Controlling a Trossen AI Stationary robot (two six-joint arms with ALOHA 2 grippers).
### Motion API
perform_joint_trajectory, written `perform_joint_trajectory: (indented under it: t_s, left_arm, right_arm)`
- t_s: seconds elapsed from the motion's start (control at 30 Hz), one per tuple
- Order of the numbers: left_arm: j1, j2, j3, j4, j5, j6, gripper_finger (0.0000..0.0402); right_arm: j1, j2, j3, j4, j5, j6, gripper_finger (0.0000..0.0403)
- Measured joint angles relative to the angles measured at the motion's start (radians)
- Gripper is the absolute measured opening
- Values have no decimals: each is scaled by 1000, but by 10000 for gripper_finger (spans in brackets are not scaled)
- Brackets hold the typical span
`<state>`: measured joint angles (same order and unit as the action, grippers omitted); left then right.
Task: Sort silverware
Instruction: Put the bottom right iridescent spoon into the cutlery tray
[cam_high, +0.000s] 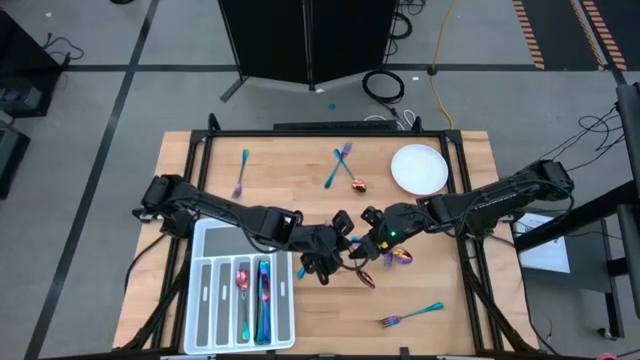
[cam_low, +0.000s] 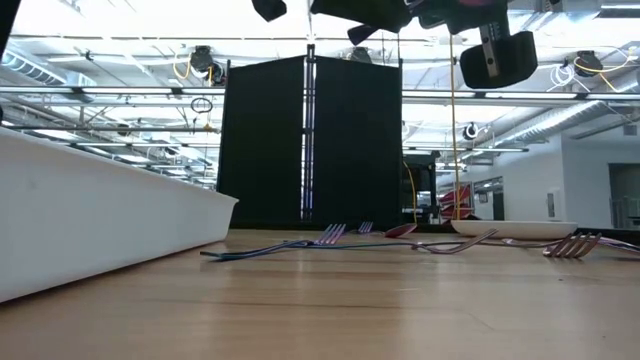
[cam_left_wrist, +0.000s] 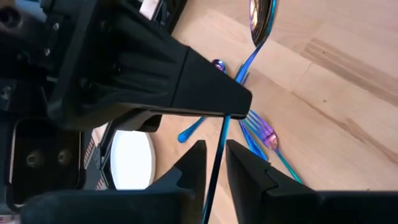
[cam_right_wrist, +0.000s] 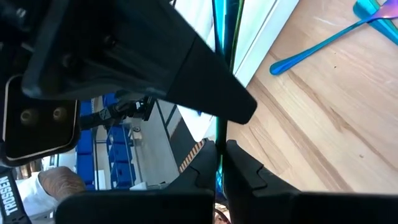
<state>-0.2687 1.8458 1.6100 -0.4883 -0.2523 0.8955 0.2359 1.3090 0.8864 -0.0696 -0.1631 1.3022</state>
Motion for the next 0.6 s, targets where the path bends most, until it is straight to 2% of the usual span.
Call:
perform_joint_trajectory:
  t_s: [0.23, 0.43, 0.6]
  left_arm:
    - [-2, 0, 0, -10, 1, 1, 10]
    - [0, -1, 0, -11, 1, 1, 7]
    - [1, -1, 0, -17, -1, -1, 7]
  right_arm:
    - [1, 0, -2, 33, -6, -15, 0]
    - [-8, 0, -2, 31, -5, -32, 3]
    - [-24, -4, -2, 31, -25, -96, 27]
